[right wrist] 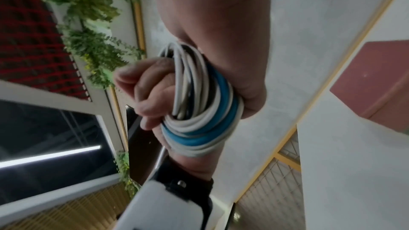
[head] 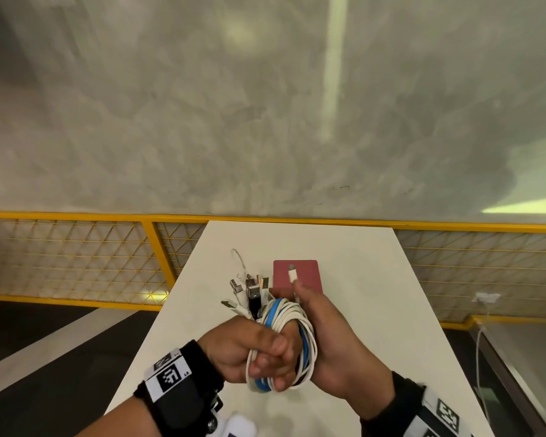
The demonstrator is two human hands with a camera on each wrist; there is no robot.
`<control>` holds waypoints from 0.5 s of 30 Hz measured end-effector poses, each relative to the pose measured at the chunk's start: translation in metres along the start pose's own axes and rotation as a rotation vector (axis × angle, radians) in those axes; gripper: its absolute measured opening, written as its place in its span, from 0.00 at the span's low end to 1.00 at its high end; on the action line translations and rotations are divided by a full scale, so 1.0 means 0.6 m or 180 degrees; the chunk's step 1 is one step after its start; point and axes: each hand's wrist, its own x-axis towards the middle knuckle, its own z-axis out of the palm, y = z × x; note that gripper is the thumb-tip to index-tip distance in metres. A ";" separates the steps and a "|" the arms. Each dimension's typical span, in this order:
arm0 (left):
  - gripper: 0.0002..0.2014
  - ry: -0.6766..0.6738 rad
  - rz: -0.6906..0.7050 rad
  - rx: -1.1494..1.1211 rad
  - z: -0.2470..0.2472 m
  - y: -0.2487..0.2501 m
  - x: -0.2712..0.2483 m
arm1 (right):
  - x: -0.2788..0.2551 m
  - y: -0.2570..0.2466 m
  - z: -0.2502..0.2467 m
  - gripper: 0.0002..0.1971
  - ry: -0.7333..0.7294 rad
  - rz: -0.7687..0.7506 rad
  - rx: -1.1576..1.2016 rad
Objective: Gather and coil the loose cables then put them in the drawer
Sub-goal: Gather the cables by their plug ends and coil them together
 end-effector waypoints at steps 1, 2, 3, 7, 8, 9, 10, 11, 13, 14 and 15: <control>0.07 -0.0006 0.0018 0.0037 -0.006 0.003 0.000 | 0.002 0.004 -0.005 0.32 0.0041 -0.0189 -0.0155; 0.07 0.0002 0.0035 0.0092 -0.011 0.007 0.000 | 0.003 0.008 -0.010 0.34 0.0006 -0.0387 -0.0329; 0.07 0.0003 0.0029 0.0155 -0.017 0.010 0.000 | 0.003 0.012 -0.014 0.33 -0.0008 -0.0594 -0.0512; 0.09 0.0186 -0.0247 0.0459 -0.041 0.021 -0.004 | 0.005 0.018 -0.018 0.28 0.0121 -0.1056 -0.0895; 0.08 0.0349 -0.0296 0.0521 -0.045 0.024 -0.007 | 0.007 0.017 -0.019 0.28 0.0204 -0.1145 -0.0941; 0.07 0.0588 -0.0297 0.0593 -0.047 0.027 -0.009 | 0.008 0.017 -0.021 0.27 0.0293 -0.1242 -0.1015; 0.06 0.0876 -0.0264 0.0684 -0.047 0.029 -0.010 | 0.011 0.018 -0.024 0.25 0.0399 -0.1343 -0.1096; 0.06 0.1148 -0.0213 0.0816 -0.044 0.030 -0.009 | 0.012 0.018 -0.027 0.21 0.0515 -0.1437 -0.1168; 0.06 0.1595 0.0015 0.1238 -0.032 0.026 0.003 | 0.018 0.018 -0.037 0.11 0.0798 -0.1592 -0.1340; 0.06 0.1799 0.0188 0.1491 -0.028 0.023 0.011 | 0.022 0.017 -0.042 0.07 0.0950 -0.1679 -0.1415; 0.07 0.1978 0.0355 0.1716 -0.027 0.017 0.019 | 0.025 0.018 -0.045 0.05 0.1087 -0.1750 -0.1467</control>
